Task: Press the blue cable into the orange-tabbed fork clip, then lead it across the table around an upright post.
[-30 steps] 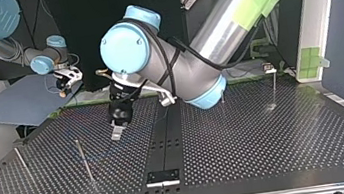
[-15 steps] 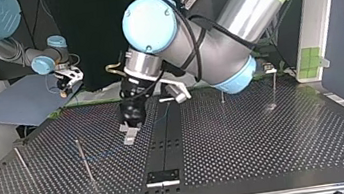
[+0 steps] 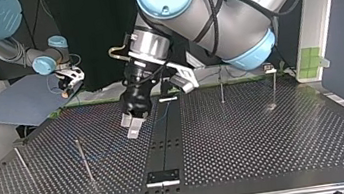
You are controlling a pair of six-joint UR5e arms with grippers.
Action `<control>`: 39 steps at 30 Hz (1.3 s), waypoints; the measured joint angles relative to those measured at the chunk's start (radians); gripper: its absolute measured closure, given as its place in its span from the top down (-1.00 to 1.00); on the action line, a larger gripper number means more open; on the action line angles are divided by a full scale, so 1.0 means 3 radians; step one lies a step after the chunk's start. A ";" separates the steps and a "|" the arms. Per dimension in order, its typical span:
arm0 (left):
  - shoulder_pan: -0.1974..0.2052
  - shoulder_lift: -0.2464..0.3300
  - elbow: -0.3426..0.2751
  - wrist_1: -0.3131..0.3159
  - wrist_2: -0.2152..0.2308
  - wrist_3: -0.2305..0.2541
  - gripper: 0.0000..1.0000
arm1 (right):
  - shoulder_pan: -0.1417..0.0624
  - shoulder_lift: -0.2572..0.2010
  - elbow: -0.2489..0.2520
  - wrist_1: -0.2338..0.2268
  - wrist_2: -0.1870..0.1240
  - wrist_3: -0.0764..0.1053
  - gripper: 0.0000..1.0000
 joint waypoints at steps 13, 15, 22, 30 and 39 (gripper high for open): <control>-0.0005 0.0021 -0.0404 0.0403 -0.0001 -0.0012 1.00 | 0.0016 0.0000 0.0000 0.0000 0.0001 -0.0001 -1.00; -0.0006 0.0022 -0.0469 0.0469 0.0000 -0.0013 1.00 | 0.0018 0.0000 0.0001 0.0000 0.0001 -0.0002 -1.00; -0.0007 0.0021 -0.0668 0.0668 -0.0001 -0.0013 1.00 | 0.0027 0.0000 0.0001 0.0000 0.0004 -0.0002 -1.00; -0.0007 0.0022 -0.0924 0.0924 -0.0007 -0.0013 1.00 | 0.0036 0.0000 -0.0001 0.0000 0.0003 0.0002 -1.00; -0.0007 0.0022 -0.1210 0.1201 -0.0008 -0.0015 1.00 | 0.0047 0.0000 -0.0001 0.0000 0.0001 0.0001 -1.00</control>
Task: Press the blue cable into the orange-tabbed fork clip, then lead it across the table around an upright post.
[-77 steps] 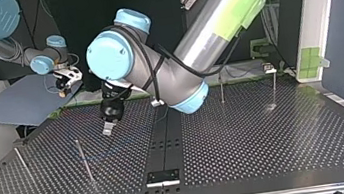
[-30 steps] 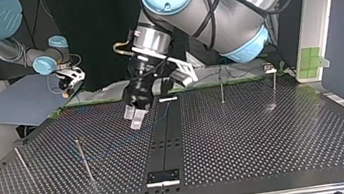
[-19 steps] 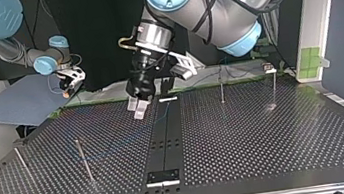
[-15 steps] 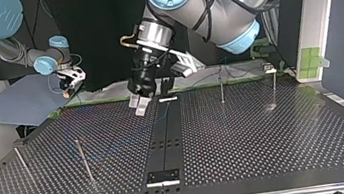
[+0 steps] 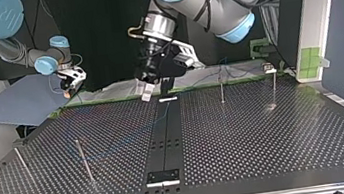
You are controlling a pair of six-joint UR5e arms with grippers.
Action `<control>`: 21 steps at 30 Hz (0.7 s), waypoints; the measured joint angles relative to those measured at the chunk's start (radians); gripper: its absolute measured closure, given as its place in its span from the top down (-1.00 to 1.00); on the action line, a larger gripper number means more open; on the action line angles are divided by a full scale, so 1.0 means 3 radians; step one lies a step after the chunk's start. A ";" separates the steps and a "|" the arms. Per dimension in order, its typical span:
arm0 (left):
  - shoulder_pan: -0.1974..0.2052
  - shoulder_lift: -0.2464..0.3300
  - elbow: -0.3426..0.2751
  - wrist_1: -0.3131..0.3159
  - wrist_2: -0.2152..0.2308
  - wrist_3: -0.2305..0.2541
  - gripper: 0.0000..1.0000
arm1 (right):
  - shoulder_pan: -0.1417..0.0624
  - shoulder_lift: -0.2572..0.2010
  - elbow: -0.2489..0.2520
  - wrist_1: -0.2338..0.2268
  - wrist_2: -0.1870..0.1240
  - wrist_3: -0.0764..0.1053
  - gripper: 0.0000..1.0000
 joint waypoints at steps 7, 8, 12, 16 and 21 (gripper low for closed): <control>0.0000 0.0000 -0.0203 0.0058 -0.0021 -0.0017 1.00 | 0.0007 0.0000 0.0000 0.0000 0.0000 0.0001 -1.00; 0.0000 0.0000 -0.0228 0.0059 -0.0026 -0.0019 1.00 | 0.0007 0.0000 -0.0001 0.0000 0.0001 0.0001 -1.00; 0.0000 0.0000 -0.0363 0.0061 -0.0038 -0.0023 1.00 | 0.0012 0.0000 -0.0001 0.0000 0.0003 0.0002 -1.00; 0.0001 0.0000 -0.0481 0.0061 -0.0043 -0.0024 1.00 | 0.0015 0.0000 0.0000 -0.0001 0.0003 0.0002 -1.00; 0.0004 0.0000 -0.0627 0.0061 -0.0047 -0.0025 1.00 | 0.0018 0.0000 0.0000 -0.0002 0.0004 -0.0001 -1.00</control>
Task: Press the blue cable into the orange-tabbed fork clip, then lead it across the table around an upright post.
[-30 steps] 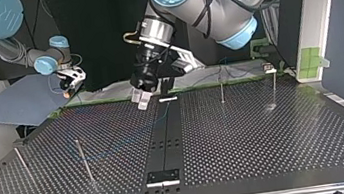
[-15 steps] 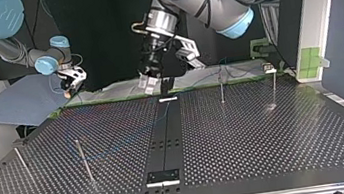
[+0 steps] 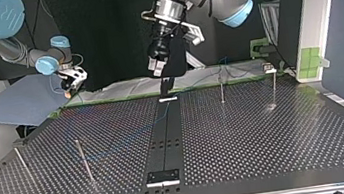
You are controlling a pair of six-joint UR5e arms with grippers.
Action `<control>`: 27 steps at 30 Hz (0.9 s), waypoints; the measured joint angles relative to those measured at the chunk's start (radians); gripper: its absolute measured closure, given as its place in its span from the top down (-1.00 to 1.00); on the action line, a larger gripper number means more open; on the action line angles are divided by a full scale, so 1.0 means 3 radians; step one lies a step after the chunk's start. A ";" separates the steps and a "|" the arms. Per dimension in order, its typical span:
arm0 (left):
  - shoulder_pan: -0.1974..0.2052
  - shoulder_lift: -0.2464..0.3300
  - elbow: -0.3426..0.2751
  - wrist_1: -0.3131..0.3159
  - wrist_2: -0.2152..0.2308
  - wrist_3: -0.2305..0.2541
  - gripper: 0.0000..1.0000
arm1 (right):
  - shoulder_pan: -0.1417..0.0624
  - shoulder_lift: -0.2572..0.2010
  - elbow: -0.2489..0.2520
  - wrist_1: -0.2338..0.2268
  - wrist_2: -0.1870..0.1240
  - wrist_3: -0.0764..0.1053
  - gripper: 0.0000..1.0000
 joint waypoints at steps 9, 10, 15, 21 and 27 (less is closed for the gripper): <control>0.0016 0.0000 -0.0293 0.0009 -0.0033 0.0006 1.00 | 0.0006 0.0000 -0.0002 0.0000 -0.0002 -0.0002 -1.00; 0.0018 0.0000 -0.0320 0.0016 -0.0035 0.0007 1.00 | 0.0006 0.0000 -0.0002 0.0000 -0.0002 -0.0002 -1.00; 0.0026 -0.0003 -0.0471 0.0117 -0.0064 0.0015 1.00 | 0.0009 0.0000 -0.0002 0.0001 -0.0003 -0.0002 -1.00; 0.0058 -0.0004 -0.0676 0.0313 -0.0222 0.0072 1.00 | 0.0011 0.0000 -0.0003 0.0002 -0.0004 -0.0002 -1.00; 0.0199 -0.0005 -0.0873 0.0509 -0.0209 0.0079 1.00 | 0.0015 0.0000 -0.0003 0.0002 -0.0004 -0.0002 -1.00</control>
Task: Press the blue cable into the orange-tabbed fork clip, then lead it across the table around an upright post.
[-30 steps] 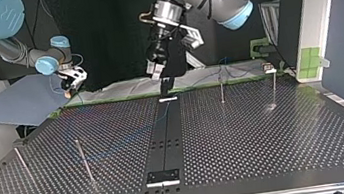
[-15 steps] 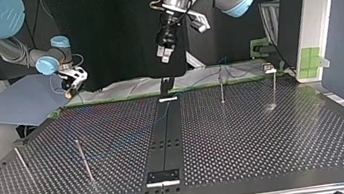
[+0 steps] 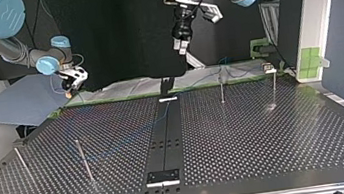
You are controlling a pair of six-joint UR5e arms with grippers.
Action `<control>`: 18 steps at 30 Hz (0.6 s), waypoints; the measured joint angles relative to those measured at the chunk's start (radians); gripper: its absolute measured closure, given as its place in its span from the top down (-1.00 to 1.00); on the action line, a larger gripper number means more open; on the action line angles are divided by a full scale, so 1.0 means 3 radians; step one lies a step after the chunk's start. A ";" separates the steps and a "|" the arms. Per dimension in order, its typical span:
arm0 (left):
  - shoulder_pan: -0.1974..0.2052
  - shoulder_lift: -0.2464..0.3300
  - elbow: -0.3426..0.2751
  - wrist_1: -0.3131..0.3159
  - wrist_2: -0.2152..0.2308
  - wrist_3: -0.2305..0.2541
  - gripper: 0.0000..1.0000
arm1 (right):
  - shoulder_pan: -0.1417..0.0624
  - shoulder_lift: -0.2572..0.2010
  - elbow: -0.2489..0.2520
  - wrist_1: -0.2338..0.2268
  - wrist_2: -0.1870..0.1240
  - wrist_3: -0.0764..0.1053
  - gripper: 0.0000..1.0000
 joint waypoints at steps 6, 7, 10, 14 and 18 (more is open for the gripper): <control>0.0202 -0.0050 -0.0206 0.0206 0.0102 0.0051 1.00 | 0.0001 0.0000 0.0000 0.0000 0.0000 0.0000 -1.00; 0.0232 -0.0069 -0.0236 0.0237 0.0109 0.0055 1.00 | 0.0002 0.0000 0.0000 0.0000 0.0000 0.0000 -1.00; 0.0297 -0.0139 -0.0329 0.0329 0.0122 0.0067 1.00 | 0.0002 0.0000 -0.0001 0.0000 0.0000 0.0000 -1.00; 0.0322 -0.0180 -0.0436 0.0437 0.0127 0.0082 1.00 | 0.0001 0.0000 -0.0003 0.0000 0.0000 0.0000 -1.00; 0.0328 -0.0188 -0.0563 0.0564 0.0130 0.0092 1.00 | 0.0001 0.0000 -0.0005 0.0000 0.0000 0.0000 -1.00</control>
